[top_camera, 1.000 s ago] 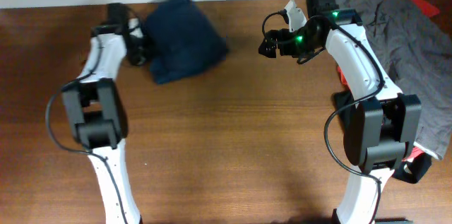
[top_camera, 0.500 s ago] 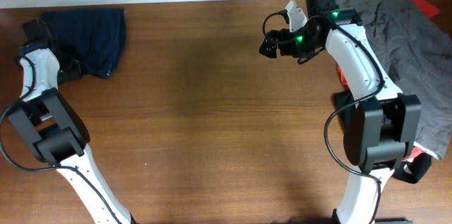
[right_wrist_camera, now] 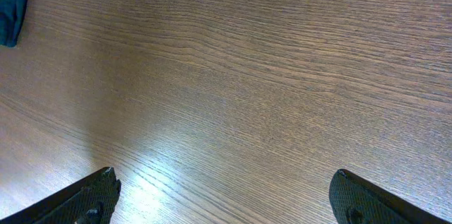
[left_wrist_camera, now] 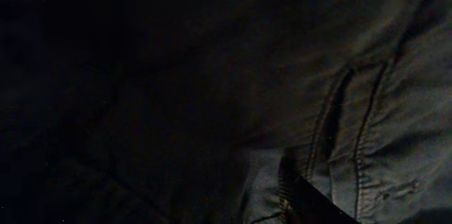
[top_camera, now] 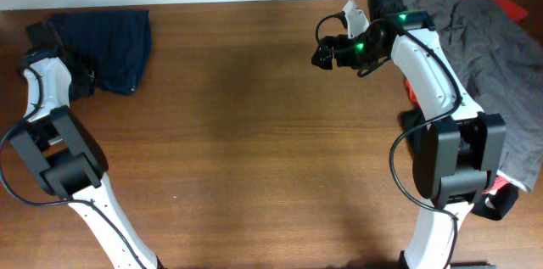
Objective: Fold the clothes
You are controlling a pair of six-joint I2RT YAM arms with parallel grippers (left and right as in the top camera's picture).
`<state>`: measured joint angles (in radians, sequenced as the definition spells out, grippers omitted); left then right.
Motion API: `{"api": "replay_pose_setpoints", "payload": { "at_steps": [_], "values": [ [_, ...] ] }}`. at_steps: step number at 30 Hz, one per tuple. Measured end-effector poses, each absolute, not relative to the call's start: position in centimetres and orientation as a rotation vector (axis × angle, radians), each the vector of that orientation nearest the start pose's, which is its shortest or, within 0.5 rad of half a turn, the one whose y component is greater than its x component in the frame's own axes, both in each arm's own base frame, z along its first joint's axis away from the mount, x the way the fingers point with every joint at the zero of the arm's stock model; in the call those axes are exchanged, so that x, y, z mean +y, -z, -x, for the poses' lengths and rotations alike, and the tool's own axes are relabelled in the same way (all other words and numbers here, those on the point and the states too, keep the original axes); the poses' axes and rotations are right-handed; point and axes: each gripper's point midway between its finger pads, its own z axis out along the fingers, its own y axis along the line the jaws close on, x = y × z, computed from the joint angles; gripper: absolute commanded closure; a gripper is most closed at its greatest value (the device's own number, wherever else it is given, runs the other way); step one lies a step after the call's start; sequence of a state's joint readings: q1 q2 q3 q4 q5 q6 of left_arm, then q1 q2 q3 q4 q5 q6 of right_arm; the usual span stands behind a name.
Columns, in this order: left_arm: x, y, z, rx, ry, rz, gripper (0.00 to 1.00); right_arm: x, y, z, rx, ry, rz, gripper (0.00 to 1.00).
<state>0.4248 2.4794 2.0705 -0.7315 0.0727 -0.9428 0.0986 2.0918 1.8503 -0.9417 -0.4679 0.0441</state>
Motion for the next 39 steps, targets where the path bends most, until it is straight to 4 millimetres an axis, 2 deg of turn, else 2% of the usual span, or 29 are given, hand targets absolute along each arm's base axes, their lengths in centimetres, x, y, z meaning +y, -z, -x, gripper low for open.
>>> {"api": "replay_pose_setpoints", "payload": {
  "at_steps": [15,16,18,19,27,29,31,35,36,38,39],
  "values": [
    [24.7,-1.1,-53.3,2.273,0.053,1.407,0.51,12.5,-13.2,-48.0,2.705,-0.681,0.207,0.01],
    [24.8,-1.1,-53.3,2.28,0.043,1.396,0.45,12.5,-13.2,-48.0,2.704,-0.68,0.212,0.01],
    [24.9,-1.1,-53.2,2.295,0.021,1.366,0.08,12.5,-13.2,-48.0,2.701,-0.677,0.223,0.01],
    [25.0,-1.2,-53.3,2.303,0.01,1.345,0.01,12.5,-13.2,-48.0,2.7,-0.677,0.226,0.01],
    [24.8,-1.4,-51.5,2.399,-0.038,1.32,0.01,12.7,-13.9,-49.2,2.639,-0.665,0.248,0.01],
    [24.6,-1.6,-50.8,2.422,-0.04,1.33,0.01,12.7,-15.0,-49.7,2.615,-0.66,0.26,0.01],
    [24.3,-3.0,-50.3,2.428,-0.04,1.328,0.01,12.7,-16.5,-49.9,2.595,-0.652,0.282,0.01],
    [23.5,-8.7,-48.6,2.413,-0.034,1.315,0.01,12.6,-20.1,-49.4,2.579,-0.635,0.332,0.01],
    [23.2,-10.8,-48.0,2.403,-0.032,1.308,0.01,12.6,-21.1,-49.2,2.573,-0.628,0.346,0.01],
    [22.4,-17.0,-46.4,2.342,-0.028,1.266,0.01,12.5,-24.1,-48.6,2.546,-0.616,0.378,0.01],
    [22.3,-18.1,-46.1,2.33,-0.025,1.257,0.01,12.5,-24.9,-47.9,2.558,-0.616,0.384,0.01]
  ]
}}
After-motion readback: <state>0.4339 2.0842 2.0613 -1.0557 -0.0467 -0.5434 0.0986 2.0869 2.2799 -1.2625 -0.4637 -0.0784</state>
